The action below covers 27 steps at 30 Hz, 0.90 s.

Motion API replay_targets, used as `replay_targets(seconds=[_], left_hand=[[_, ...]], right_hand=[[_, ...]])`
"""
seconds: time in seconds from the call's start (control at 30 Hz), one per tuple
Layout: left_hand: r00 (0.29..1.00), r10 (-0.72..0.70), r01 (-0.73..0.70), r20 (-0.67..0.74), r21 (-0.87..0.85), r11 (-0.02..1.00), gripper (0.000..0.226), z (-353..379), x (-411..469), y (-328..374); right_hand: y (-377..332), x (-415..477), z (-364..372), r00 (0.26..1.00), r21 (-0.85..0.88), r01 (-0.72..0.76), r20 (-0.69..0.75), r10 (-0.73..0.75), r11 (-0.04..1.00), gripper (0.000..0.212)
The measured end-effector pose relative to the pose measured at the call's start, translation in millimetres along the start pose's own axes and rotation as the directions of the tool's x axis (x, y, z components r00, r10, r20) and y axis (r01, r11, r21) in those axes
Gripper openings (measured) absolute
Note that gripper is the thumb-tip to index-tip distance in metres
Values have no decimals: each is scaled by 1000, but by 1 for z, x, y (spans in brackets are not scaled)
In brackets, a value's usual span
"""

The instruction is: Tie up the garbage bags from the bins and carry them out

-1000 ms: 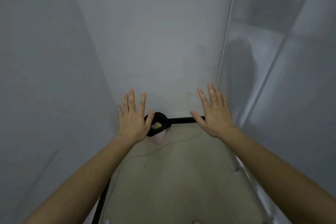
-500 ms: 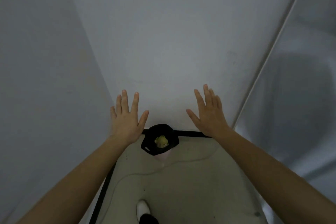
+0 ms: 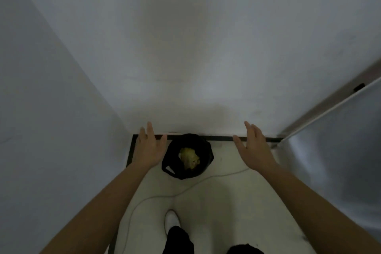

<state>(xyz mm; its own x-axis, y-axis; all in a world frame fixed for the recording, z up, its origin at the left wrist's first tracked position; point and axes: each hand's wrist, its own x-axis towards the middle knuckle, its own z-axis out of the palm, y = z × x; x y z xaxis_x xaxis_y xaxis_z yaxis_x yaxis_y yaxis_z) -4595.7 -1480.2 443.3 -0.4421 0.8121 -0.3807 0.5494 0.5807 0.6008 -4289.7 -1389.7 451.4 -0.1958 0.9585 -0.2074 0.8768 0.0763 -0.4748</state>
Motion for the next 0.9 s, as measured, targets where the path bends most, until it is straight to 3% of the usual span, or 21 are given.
replay_targets(seconds=[0.13, 0.27, 0.53, 0.6, 0.67, 0.77, 0.83, 0.9], left_hand=[[969, -223, 242, 102, -246, 939, 79, 55, 76, -40], [856, -473, 516, 207, -330, 790, 80, 152, 146, -110], [655, -723, 721, 218, -465, 513, 83, 334, 231, -246], [578, -777, 740, 249, -562, 370, 83, 367, 242, -272], [520, -781, 727, 347, -659, 192, 79, 396, 248, -290], [579, -637, 622, 509, -781, -59, 55, 410, 251, -293], [610, -611, 577, 504, -811, -93, 39, 407, 254, -291], [593, -693, 564, 409, -826, -5, 24, 400, 256, -295]], right_hand=[[30, 61, 77, 955, 187, -267, 180, 234, 945, 71], [82, 135, 187, 875, 221, -450, 302, 379, 865, 67], [186, 236, 390, 707, 241, -690, 423, 566, 682, 62], [205, 255, 425, 660, 299, -747, 442, 608, 593, 69], [221, 270, 457, 586, 395, -809, 478, 654, 435, 78], [230, 281, 488, 539, 485, -833, 607, 584, 266, 75], [229, 281, 497, 538, 499, -839, 696, 476, 219, 63], [226, 275, 501, 568, 535, -813, 645, 512, 228, 44]])
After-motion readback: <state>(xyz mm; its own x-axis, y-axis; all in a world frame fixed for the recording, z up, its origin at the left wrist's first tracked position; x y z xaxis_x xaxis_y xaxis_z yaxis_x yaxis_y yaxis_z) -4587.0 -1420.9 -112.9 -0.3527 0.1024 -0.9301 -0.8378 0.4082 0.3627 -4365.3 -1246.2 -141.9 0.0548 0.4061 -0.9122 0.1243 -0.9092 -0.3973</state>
